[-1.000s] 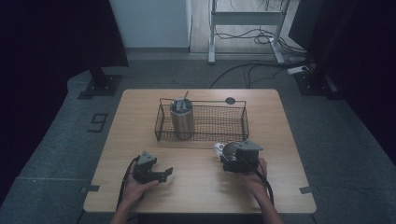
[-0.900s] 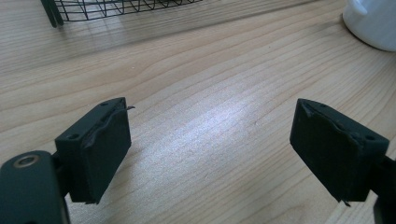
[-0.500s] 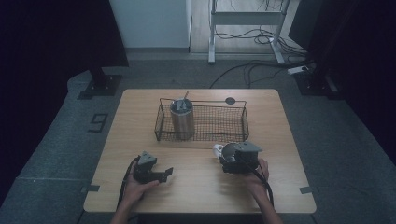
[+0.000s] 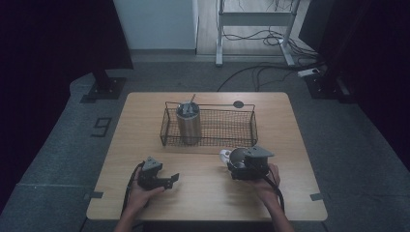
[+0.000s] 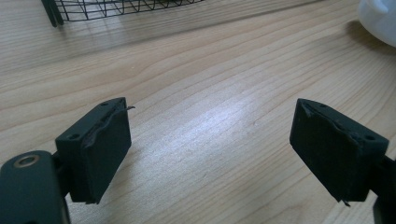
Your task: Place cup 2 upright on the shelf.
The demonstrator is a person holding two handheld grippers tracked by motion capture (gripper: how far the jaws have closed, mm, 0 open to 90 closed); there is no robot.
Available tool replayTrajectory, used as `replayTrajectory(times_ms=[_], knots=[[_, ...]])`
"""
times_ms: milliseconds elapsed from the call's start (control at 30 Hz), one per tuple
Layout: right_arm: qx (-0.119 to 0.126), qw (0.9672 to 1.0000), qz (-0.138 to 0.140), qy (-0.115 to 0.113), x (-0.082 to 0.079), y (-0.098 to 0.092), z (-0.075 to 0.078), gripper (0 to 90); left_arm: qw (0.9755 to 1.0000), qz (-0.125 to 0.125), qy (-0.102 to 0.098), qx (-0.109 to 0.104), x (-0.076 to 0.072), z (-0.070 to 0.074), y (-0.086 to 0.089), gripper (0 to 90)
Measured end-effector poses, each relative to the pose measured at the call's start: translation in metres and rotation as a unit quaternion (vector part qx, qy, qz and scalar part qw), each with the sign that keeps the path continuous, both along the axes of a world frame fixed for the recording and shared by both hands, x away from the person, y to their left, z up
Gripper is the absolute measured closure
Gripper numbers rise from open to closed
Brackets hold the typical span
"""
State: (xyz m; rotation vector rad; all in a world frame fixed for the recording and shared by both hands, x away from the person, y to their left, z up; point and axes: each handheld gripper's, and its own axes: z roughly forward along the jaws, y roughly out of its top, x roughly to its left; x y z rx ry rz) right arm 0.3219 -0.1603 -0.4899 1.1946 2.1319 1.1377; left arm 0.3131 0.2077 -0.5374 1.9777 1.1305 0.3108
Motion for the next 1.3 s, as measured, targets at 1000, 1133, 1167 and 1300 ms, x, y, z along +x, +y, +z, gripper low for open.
replayTrajectory(times_ms=[1000,1133,1167,1300], knots=[[0.034,0.9986,0.008,-0.041,-0.002,-0.017,0.063,6.1,0.9999,-0.012,-0.006,-0.010,-0.005,0.008,-0.005,12.6],[0.034,0.9984,0.009,-0.043,0.000,-0.017,0.068,6.1,0.9999,-0.010,-0.003,-0.009,-0.005,0.007,-0.006,12.7],[0.035,0.9983,0.009,-0.045,0.000,-0.017,0.069,6.1,0.9999,-0.010,-0.003,-0.009,-0.005,0.007,-0.005,12.7],[0.038,0.9982,0.008,-0.045,0.003,-0.017,0.073,6.1,0.9999,-0.011,-0.004,-0.010,-0.005,0.007,-0.005,12.7]])
